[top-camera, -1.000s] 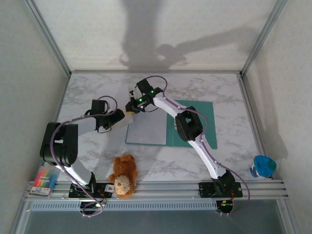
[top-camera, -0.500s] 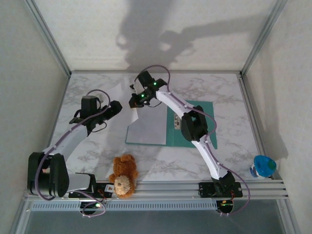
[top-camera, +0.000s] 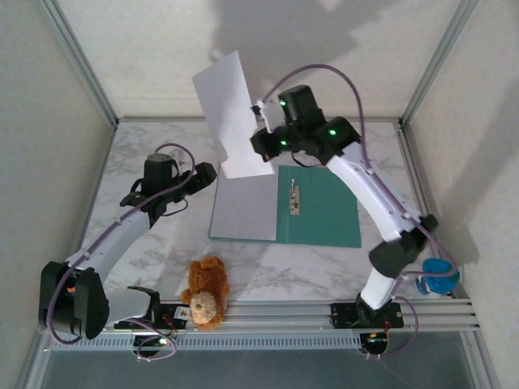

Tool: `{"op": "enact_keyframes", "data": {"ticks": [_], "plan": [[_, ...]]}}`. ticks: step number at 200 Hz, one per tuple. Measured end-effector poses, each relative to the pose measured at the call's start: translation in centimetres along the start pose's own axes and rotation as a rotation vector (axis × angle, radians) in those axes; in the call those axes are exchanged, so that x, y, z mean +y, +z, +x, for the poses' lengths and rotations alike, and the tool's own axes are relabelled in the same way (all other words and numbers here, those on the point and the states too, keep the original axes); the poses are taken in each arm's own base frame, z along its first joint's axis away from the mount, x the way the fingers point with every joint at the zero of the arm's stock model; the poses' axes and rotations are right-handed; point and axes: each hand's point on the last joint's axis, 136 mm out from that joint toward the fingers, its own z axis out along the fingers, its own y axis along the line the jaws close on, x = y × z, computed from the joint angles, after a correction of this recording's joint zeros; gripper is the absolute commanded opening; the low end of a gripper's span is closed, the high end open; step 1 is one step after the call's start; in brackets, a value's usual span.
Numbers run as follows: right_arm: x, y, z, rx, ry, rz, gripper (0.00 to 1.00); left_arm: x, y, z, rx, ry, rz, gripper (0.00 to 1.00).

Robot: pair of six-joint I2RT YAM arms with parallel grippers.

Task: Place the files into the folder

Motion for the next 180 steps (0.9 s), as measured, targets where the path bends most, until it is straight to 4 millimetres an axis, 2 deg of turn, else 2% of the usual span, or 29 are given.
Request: {"op": "enact_keyframes", "data": {"ticks": [32, 67, 101, 135, 164, 180], "plan": [[-2.5, -4.3, 3.4, -0.004, 0.025, 0.124, 0.0, -2.1, 2.3, 1.3, 0.053, 0.024, 0.029, 0.95], [-6.2, -9.1, 7.9, -0.018, 0.117, 0.295, 0.0, -5.0, 5.2, 2.9, 0.113, 0.063, 0.069, 0.94], [-8.6, -12.3, 12.2, -0.03, 0.213, 0.416, 0.0, -7.9, 8.2, 5.2, 0.18, 0.104, 0.106, 0.91], [-10.0, -13.0, 16.5, 0.009, 0.287, 0.475, 0.0, -9.2, 11.1, 8.0, 0.254, 0.121, 0.113, 0.89], [-10.9, -11.8, 20.3, 0.071, 0.381, 0.453, 0.0, -9.4, 13.3, 10.6, 0.318, 0.122, 0.11, 0.88], [-11.1, -11.0, 21.6, 0.09, 0.443, 0.41, 0.0, -9.6, 14.6, 11.9, 0.351, 0.12, 0.108, 0.87]]}}
